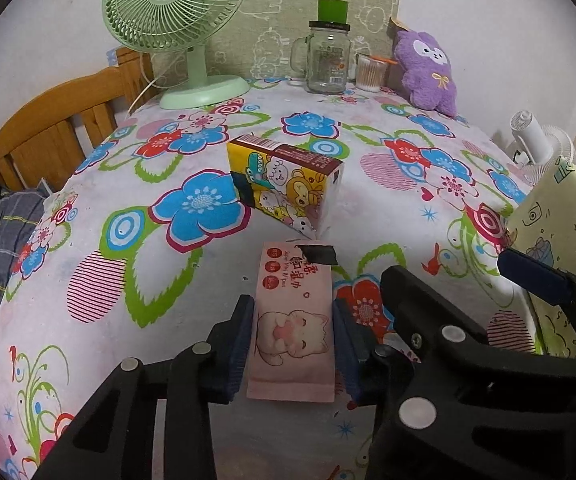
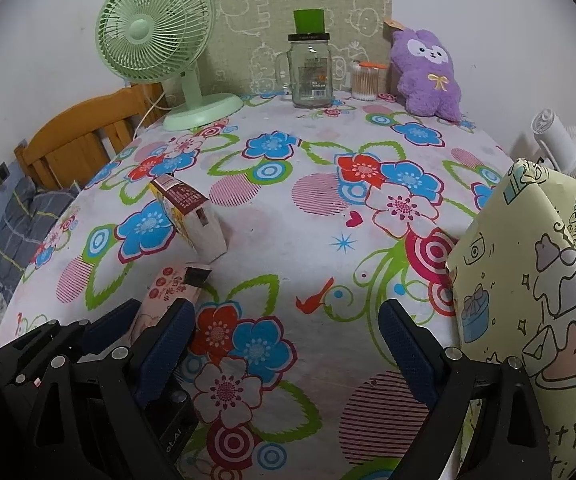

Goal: Organize soft objects
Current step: 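Hold the pink tissue pack in the left tool while the right tool grasps the printed snack box, then carry the pink tissue pack and printed snack box over the yellow box with both tools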

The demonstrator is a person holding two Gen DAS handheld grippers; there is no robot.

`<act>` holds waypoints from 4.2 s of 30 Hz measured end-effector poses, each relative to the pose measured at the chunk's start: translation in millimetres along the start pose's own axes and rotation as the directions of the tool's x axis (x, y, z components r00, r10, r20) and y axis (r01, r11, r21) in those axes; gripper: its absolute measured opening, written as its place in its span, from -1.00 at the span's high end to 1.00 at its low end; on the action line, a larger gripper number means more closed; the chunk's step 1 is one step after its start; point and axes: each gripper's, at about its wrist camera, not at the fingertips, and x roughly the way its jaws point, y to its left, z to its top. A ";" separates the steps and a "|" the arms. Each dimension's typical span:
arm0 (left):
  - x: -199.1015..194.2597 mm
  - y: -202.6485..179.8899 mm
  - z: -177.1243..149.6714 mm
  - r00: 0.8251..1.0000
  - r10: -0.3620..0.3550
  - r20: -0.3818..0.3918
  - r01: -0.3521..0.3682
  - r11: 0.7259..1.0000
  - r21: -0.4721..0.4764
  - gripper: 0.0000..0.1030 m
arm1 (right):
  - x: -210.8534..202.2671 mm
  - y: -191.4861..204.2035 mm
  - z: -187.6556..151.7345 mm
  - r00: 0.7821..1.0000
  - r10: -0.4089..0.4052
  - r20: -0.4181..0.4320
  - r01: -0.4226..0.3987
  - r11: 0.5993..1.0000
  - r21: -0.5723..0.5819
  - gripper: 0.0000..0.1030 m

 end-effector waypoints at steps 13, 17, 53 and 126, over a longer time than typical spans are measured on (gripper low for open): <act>-23.1 14.7 -6.1 0.999 0.020 0.025 -0.019 0.999 -0.032 0.24 | -16.9 19.7 -1.2 0.999 0.024 0.029 -0.023 0.999 -0.036 -0.84; -28.9 21.9 -3.1 0.999 0.034 0.040 -0.033 0.999 -0.043 0.24 | -20.1 27.6 3.2 0.999 0.037 0.040 -0.036 0.998 -0.042 -0.84; 25.2 58.2 40.8 0.995 0.099 -0.027 -0.100 0.994 -0.031 0.24 | 52.9 59.8 52.4 0.993 0.113 -0.038 -0.116 0.989 -0.092 0.28; -157.9 -61.0 13.2 0.956 -0.004 0.293 -0.009 0.999 0.042 0.24 | -174.8 -20.9 15.3 0.966 0.062 0.249 -0.055 0.998 -0.035 0.55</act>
